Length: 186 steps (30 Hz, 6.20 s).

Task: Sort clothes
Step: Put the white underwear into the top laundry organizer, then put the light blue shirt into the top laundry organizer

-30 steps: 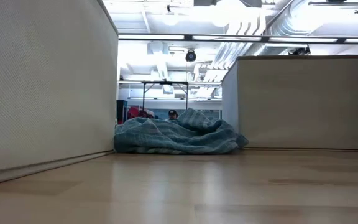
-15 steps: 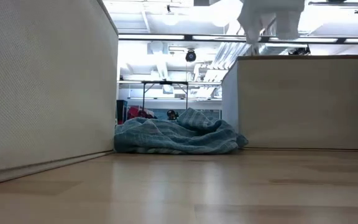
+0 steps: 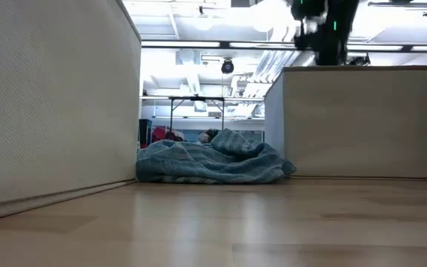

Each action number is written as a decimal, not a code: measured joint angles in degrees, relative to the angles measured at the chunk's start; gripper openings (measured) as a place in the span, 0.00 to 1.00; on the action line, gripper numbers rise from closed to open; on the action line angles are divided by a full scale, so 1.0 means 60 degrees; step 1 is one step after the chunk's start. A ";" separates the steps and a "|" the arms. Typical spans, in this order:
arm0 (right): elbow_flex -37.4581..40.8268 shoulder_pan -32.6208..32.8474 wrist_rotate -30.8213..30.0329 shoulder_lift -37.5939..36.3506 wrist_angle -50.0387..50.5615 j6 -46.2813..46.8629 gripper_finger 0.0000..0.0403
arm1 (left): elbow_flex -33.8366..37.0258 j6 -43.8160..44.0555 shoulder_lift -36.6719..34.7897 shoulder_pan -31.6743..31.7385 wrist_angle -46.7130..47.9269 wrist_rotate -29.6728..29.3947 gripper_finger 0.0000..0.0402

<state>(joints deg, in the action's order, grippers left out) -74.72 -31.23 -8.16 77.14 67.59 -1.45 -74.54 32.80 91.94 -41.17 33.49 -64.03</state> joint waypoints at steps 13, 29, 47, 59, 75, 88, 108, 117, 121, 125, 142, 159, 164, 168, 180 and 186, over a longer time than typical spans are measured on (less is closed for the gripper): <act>0.6205 -0.1549 0.1650 -0.0095 -0.5728 0.0021 0.00 | 0.0000 -0.0077 0.0000 0.0007 0.0012 -0.0004 0.00; 0.6233 -0.1795 0.1882 0.0011 -0.6071 0.0391 0.07 | 0.0000 -0.0069 0.0000 0.0073 0.0005 -0.0044 0.00; 0.0524 -0.1734 0.1405 0.0038 -0.1181 0.0713 0.46 | 0.0000 -0.0073 0.0000 0.0109 -0.0017 -0.0040 0.00; -0.3110 0.0471 0.0667 0.0011 -0.1956 0.0638 0.46 | 0.0000 -0.0073 0.0000 0.0109 -0.0018 -0.0033 0.00; -0.3216 0.4322 0.1854 0.2336 -0.6217 -0.2098 0.48 | 0.0000 -0.0073 0.0000 0.0109 -0.0053 -0.0033 0.00; -0.3216 0.4277 0.1674 0.6106 -0.4064 -0.2353 0.78 | 0.0000 -0.0073 0.0000 0.0109 -0.0046 0.0011 0.00; -0.3317 0.3658 0.1264 0.8951 -0.4357 -0.2024 0.42 | 0.0000 -0.0073 0.0000 0.0109 -0.0039 0.0080 0.00; -0.3168 0.4547 0.0810 0.8354 -0.4242 -0.1481 0.08 | 0.0000 -0.0075 -0.0004 0.0024 0.0019 0.0057 0.00; -0.3065 0.4863 0.0176 0.7522 -0.3796 -0.1241 0.08 | 0.0000 -0.0210 -0.0004 -0.0082 0.0029 -0.0142 0.00; -0.3122 0.5113 -0.1204 0.6095 -0.3669 -0.1062 0.09 | 0.0000 -0.0324 -0.0004 -0.0199 0.0030 -0.0457 0.00; -0.3179 0.5393 -0.7182 -0.1139 -0.4708 -0.1845 0.08 | 0.0000 -0.0325 -0.0004 -0.0270 0.0027 -0.0609 0.00; -0.2058 0.3250 -0.4145 -0.3045 0.0312 0.1940 0.08 | 0.0000 -0.0324 -0.0004 -0.0131 0.0020 -0.0641 0.00; 0.0247 0.1681 -0.3363 -0.3016 -0.0373 0.1640 0.08 | 0.0000 -0.0493 -0.0004 -0.0069 0.0012 -0.0645 0.00; 0.2227 0.0256 -0.2240 -0.2849 -0.1682 0.1047 0.08 | 0.0000 -0.0586 -0.0004 -0.0072 0.0009 -0.0645 0.00; 0.5361 -0.1951 -0.0366 -0.2677 -0.4358 0.0593 0.08 | 0.0000 -0.0684 -0.0004 0.0006 0.0012 -0.0645 0.00; 0.5934 -0.2112 -0.0046 -0.1916 -0.4921 0.0739 0.08 | 0.0000 -0.0734 -0.0004 0.0047 -0.0016 -0.0645 0.00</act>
<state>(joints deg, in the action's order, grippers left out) -39.12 -43.90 -8.44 65.65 38.06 2.98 -74.54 28.39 91.92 -40.88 33.39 -67.90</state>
